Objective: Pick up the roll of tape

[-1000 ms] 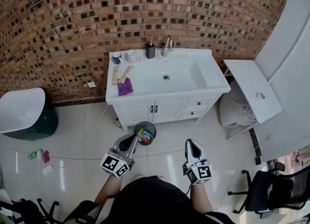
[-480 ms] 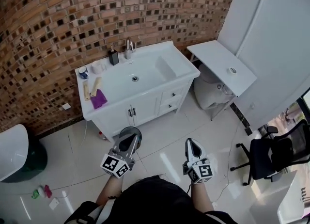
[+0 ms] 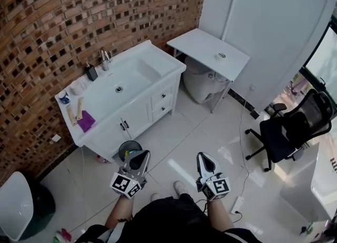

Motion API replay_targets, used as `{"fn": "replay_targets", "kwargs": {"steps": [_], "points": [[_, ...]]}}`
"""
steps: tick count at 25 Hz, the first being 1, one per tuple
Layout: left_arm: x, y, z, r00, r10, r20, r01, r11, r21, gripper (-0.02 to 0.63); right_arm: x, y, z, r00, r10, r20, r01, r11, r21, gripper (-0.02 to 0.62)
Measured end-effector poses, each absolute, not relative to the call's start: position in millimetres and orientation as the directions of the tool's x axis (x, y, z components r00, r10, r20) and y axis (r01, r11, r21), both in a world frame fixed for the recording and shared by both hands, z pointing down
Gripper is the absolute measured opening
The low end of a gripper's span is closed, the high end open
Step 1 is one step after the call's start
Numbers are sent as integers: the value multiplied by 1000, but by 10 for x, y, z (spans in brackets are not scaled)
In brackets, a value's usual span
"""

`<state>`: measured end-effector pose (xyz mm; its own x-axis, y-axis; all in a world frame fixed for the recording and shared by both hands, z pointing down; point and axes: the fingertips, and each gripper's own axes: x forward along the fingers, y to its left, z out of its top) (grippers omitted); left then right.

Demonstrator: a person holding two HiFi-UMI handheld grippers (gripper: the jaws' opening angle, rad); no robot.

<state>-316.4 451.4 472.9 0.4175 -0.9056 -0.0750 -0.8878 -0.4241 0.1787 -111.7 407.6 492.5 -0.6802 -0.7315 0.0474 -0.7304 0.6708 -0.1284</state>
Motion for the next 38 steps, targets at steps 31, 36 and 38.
{"fn": "replay_targets", "kwargs": {"steps": [31,36,38], "points": [[-1416,3451,4708,616,-785,-72,-761,-616,206,2,631,3382,4698,-498,-867,-19,-859,496,-124,6],[-1053,3310,4747,648,-758,-68,-734,-646,209,2,1007,3358,4724,-456,-890,-24,-882,455,-125,6],[-865,3250,4759,660,-748,-68,-723,-658,209,2,1194,3368,4772,-446,-895,-16,-888,445,-115,6]]}}
